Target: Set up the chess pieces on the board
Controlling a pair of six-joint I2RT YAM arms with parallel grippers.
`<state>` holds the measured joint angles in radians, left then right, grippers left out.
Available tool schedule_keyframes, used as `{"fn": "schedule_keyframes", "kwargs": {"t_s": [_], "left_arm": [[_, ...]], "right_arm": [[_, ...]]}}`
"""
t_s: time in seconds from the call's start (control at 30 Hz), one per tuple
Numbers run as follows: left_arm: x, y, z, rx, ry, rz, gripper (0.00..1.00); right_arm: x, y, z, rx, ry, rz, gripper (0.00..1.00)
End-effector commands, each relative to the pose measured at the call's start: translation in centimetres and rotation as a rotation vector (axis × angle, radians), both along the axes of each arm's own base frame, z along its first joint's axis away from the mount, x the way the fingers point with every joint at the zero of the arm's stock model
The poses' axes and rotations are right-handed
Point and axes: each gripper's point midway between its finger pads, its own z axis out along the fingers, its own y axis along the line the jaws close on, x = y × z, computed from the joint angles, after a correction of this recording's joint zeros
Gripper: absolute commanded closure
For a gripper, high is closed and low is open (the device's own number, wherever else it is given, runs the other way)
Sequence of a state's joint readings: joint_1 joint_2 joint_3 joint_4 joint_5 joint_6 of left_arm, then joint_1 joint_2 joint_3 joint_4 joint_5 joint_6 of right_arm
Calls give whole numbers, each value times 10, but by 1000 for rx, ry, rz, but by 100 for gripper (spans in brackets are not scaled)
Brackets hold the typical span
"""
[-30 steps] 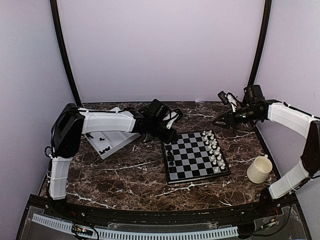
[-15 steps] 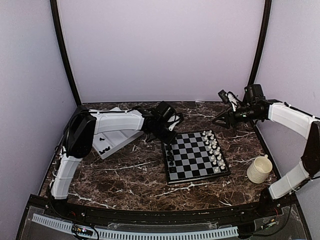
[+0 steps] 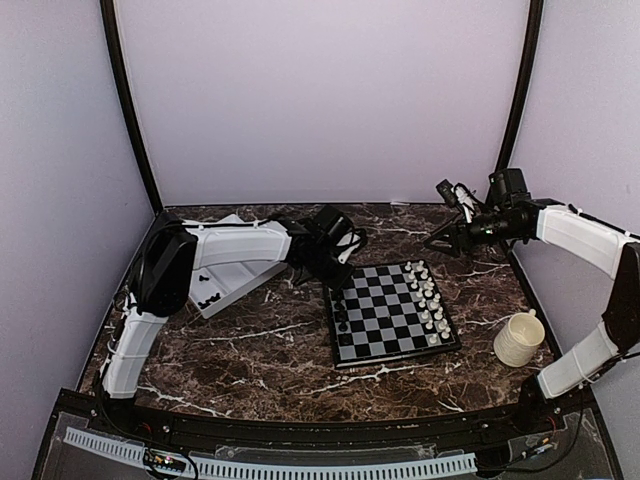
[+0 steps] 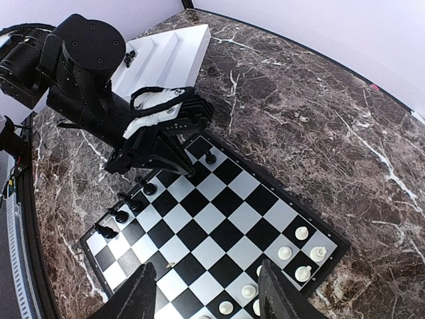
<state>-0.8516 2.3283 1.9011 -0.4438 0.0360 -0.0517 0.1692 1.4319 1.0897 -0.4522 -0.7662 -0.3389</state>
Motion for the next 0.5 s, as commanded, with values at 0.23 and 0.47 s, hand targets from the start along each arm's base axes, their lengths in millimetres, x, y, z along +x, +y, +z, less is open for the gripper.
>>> {"fn": "schedule_keyframes", "kwargs": {"t_s": [0.23,0.47], "left_arm": [[2,-6,5,2,-7,-4,92],[2,-5,7,6,-2,7,83]], "right_arm": [[2,3,15,19,-56,20,46],[1,3,15,20,-55,23,46]]}}
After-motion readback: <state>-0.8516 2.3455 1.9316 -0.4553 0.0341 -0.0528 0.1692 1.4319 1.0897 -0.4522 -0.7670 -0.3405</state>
